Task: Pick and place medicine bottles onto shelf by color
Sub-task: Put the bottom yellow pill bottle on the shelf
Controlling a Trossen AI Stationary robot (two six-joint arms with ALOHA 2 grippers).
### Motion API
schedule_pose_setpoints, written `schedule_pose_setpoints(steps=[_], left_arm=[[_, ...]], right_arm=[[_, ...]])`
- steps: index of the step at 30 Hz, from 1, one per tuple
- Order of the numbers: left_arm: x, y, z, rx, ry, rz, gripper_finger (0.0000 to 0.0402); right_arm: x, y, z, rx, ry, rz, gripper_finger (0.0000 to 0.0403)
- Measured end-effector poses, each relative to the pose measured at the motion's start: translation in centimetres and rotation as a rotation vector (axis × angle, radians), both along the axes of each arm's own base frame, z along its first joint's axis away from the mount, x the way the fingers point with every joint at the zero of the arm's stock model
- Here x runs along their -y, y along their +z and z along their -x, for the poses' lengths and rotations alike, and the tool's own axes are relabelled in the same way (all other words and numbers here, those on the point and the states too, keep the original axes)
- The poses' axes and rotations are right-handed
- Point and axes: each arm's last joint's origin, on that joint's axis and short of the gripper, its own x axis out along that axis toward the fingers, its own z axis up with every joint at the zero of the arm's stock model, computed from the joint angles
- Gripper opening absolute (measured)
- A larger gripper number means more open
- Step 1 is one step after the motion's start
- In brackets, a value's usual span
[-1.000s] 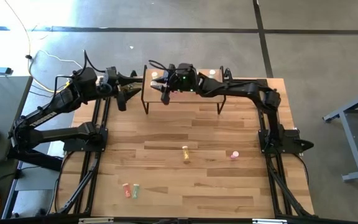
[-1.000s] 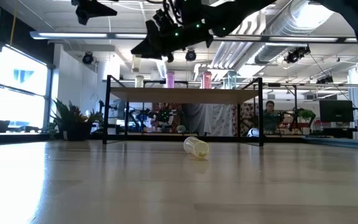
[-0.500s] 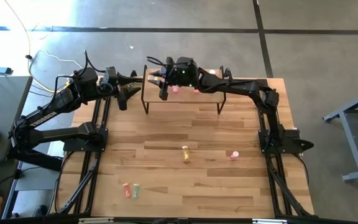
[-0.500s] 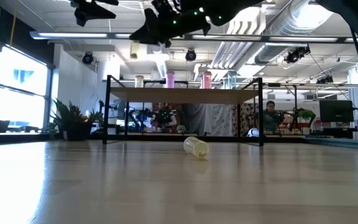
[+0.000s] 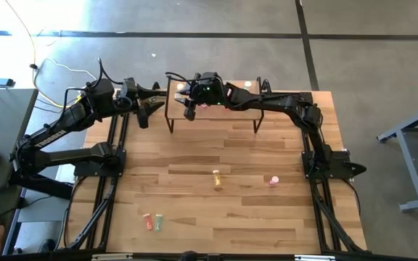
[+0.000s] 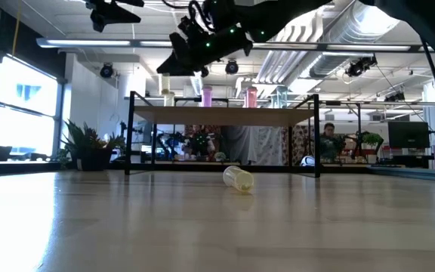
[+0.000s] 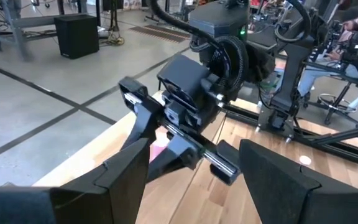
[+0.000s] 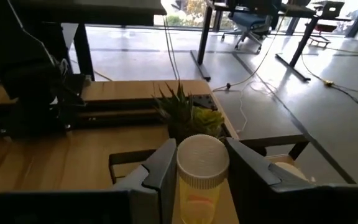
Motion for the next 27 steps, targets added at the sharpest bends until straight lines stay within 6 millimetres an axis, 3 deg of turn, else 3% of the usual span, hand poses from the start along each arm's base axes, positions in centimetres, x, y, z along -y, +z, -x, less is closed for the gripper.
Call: schedule_pose_setpoints(steps=[5, 15, 27], left_arm=[[0.0, 0.0, 0.0, -0.001, 0.000, 0.000, 0.0239], [0.0, 0.0, 0.0, -0.012, -0.005, -0.019, 0.0239], [0.0, 0.0, 0.0, -0.013, -0.006, -0.022, 0.0239]], right_arm=[[0.1, -1.3, -0.5, -0.022, -0.039, -0.031, 0.0105], [-0.4, -1.5, -0.7, -0.024, -0.122, -0.025, 0.0105], [-0.3, -2.2, -0.8, -0.062, -0.102, -0.042, 0.0105]])
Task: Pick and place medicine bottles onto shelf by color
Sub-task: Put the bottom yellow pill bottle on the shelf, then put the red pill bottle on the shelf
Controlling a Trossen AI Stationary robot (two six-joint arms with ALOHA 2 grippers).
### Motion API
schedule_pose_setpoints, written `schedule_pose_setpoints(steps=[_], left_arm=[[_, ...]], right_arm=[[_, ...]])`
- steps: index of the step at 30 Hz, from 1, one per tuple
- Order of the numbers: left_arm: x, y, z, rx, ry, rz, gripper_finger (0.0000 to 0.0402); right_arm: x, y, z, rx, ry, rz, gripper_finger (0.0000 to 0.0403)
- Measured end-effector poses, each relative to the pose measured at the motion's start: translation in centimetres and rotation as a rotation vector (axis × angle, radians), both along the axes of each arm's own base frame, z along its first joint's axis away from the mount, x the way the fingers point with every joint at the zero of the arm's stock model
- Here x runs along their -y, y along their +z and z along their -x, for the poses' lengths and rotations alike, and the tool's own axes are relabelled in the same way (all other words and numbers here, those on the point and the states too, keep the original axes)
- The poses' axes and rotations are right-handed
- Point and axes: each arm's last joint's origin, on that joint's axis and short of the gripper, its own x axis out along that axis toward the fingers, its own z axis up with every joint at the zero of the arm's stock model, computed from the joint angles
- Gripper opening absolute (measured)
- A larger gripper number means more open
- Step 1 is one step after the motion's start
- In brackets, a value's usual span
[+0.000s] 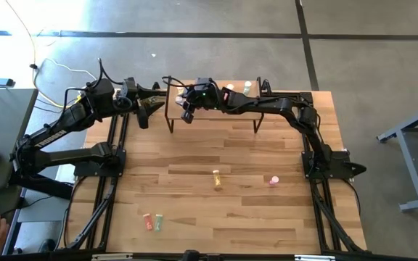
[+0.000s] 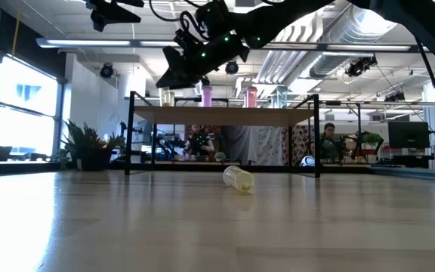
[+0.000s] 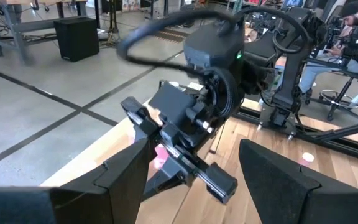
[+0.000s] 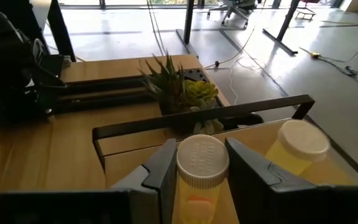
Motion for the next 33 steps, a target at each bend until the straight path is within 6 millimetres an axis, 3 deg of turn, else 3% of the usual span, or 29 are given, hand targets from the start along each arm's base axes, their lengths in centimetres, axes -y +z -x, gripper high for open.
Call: schedule_pose_setpoints(steps=[15, 33], left_arm=[[0.02, -0.14, 0.02, -0.011, -0.002, 0.009, 0.0239], [0.04, -0.26, 0.04, -0.021, -0.001, 0.016, 0.0239]], right_arm=[[0.31, -0.49, -0.11, -0.003, -0.020, -0.018, 0.0110], [0.46, -0.22, -0.12, -0.007, -0.066, 0.000, 0.0180]])
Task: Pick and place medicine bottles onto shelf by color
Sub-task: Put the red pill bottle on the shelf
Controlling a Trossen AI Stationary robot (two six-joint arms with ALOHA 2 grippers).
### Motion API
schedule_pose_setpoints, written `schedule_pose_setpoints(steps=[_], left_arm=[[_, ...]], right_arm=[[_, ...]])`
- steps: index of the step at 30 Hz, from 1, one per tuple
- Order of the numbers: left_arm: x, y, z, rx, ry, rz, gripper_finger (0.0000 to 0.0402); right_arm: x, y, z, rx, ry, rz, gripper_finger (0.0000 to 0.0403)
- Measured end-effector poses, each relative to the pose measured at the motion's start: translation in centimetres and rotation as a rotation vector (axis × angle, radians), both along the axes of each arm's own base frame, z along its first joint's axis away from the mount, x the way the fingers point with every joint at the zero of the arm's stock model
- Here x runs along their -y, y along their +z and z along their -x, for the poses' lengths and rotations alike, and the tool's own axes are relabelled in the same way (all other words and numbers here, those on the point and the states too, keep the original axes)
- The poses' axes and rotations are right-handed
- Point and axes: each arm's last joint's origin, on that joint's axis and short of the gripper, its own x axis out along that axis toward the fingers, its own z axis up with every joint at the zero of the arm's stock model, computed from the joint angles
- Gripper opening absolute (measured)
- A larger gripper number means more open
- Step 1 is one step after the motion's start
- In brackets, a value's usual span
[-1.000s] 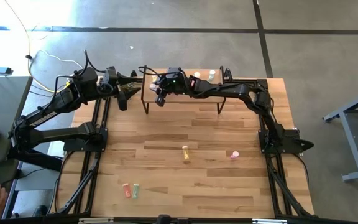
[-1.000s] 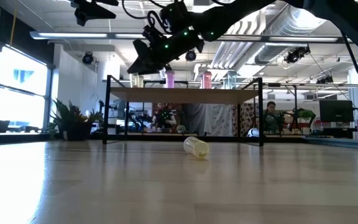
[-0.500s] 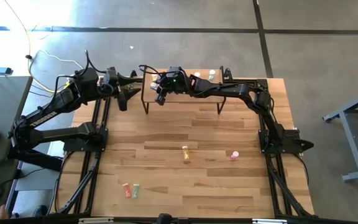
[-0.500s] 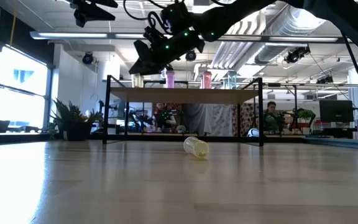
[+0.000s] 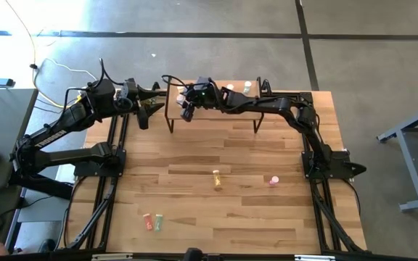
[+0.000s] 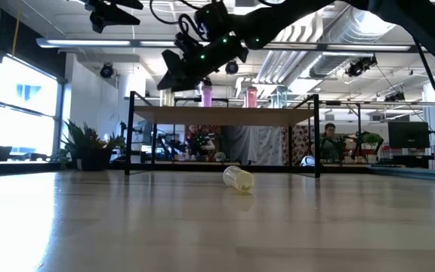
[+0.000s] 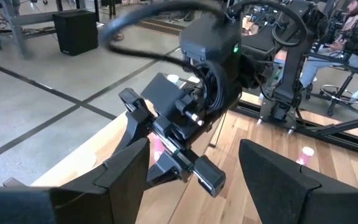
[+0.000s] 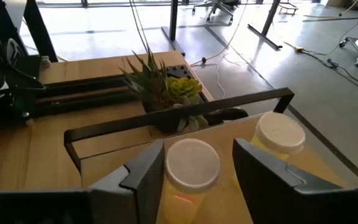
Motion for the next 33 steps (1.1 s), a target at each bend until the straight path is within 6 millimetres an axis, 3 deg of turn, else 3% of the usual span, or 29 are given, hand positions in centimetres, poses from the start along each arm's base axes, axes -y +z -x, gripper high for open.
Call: schedule_pose_setpoints(steps=[20, 33], left_arm=[[0.1, -0.3, 0.1, -0.026, 0.001, 0.021, 0.0239], [0.6, -2.2, 0.6, -0.128, 0.047, 0.263, 0.0239]], right_arm=[[-0.4, 3.1, 0.6, 0.035, 0.005, 0.015, 0.0181], [-2.4, 6.6, 3.0, -0.002, 0.009, -0.095, 0.0181]])
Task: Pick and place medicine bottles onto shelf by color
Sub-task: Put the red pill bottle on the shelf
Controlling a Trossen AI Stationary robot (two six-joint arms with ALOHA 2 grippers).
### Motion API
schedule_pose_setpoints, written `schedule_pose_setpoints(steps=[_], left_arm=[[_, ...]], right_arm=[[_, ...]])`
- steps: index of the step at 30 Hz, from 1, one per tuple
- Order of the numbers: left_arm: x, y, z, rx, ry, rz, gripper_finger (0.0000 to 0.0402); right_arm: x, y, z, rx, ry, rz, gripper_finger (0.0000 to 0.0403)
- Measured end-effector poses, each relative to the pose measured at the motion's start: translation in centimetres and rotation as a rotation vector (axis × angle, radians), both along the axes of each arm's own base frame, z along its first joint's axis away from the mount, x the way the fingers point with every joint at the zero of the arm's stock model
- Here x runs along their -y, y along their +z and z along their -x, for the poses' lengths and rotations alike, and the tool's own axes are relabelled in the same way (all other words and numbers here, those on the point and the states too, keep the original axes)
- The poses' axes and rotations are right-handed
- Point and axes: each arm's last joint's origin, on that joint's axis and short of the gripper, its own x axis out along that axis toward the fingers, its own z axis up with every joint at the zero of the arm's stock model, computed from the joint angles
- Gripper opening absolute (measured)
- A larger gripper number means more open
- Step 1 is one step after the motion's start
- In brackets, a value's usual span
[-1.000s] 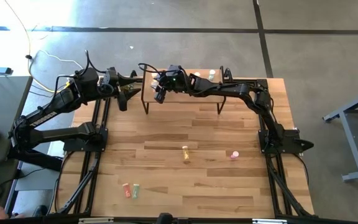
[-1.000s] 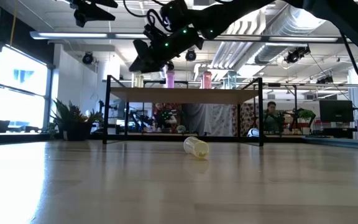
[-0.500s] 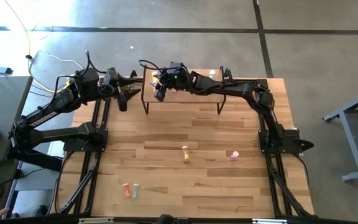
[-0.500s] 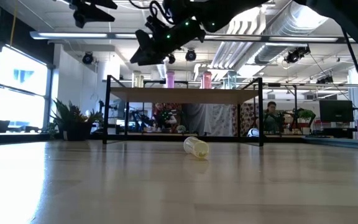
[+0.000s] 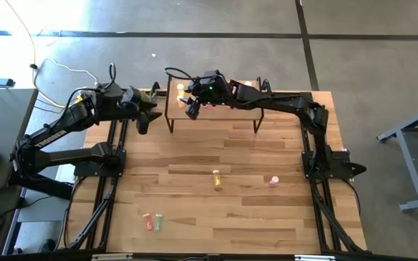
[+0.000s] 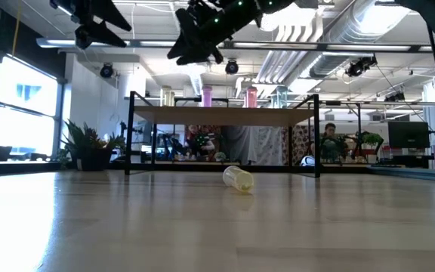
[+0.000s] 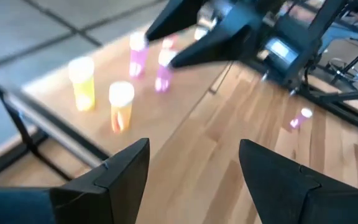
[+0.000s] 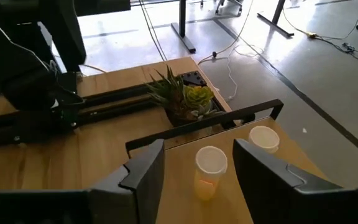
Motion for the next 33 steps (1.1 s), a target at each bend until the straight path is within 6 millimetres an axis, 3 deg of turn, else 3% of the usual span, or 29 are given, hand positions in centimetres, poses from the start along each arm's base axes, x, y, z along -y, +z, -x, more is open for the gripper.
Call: schedule_pose_setpoints(steps=[8, 18, 26, 33], left_arm=[[0.8, -1.0, 0.2, -0.094, 0.049, 0.088, 0.0239], [3.1, -1.2, -1.3, -0.116, -0.061, 0.075, 0.0239], [5.8, -1.3, -2.1, -0.101, -0.142, 0.147, 0.0239], [8.4, -1.6, -2.7, -0.127, -0.188, 0.136, 0.0239]], right_arm=[[-1.6, 1.4, 1.7, -0.074, -0.001, -0.086, 0.0181], [-5.1, 2.3, 2.9, -0.136, -0.003, -0.231, 0.0181], [-9.1, 1.3, 3.5, -0.256, -0.027, -0.418, 0.0181], [-13.0, 0.5, 4.2, -0.384, -0.052, -0.477, 0.0181]])
